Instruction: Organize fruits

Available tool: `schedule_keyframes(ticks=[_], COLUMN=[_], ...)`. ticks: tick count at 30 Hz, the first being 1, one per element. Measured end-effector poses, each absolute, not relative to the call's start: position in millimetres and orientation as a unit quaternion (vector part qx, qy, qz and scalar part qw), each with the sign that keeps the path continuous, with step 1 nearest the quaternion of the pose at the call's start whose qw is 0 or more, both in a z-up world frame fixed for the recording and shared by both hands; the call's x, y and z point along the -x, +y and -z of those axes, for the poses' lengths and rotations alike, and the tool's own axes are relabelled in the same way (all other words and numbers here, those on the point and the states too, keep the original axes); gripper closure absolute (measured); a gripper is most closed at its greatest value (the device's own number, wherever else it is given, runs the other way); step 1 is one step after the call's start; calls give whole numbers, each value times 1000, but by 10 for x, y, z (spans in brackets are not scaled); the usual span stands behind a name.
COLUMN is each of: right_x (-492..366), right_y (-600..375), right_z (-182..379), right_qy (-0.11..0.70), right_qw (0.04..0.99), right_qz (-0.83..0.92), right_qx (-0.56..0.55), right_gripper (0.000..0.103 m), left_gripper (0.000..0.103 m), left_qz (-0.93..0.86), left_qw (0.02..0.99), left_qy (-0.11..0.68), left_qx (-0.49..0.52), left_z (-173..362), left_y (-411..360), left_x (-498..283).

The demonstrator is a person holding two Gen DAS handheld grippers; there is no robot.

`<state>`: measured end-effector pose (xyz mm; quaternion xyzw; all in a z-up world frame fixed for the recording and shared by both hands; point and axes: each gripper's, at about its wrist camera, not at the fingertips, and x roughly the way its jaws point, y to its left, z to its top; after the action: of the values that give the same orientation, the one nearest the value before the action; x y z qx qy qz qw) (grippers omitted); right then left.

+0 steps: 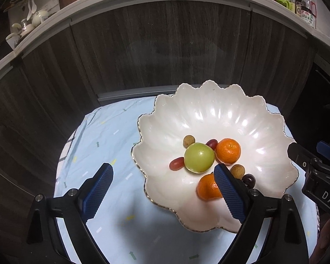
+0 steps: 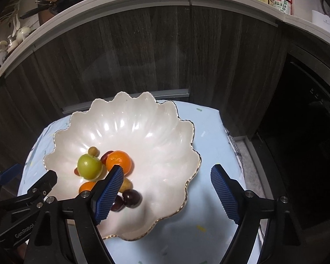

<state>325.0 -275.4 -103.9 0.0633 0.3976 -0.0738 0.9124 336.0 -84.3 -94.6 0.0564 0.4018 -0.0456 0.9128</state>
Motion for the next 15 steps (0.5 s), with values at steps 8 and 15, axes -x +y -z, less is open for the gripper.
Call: schedule_keyframes(ticks=[8,15], right_x=[-3098,-2928], right_y=[-2715,-2661], right_z=[917,776], right_qy=[388,377], right_qw=[916,921], right_qz=[76,77], right_qx=[-63,-63], right_gripper=[17,16], left_gripper=[8,7], left_qz=[49,50], left_qw=[916,920], left_qy=[395,386], left_qx=[-53,-49], left_z=[823,685], left_y=[-792,-729], left_x=[-3196,-3010])
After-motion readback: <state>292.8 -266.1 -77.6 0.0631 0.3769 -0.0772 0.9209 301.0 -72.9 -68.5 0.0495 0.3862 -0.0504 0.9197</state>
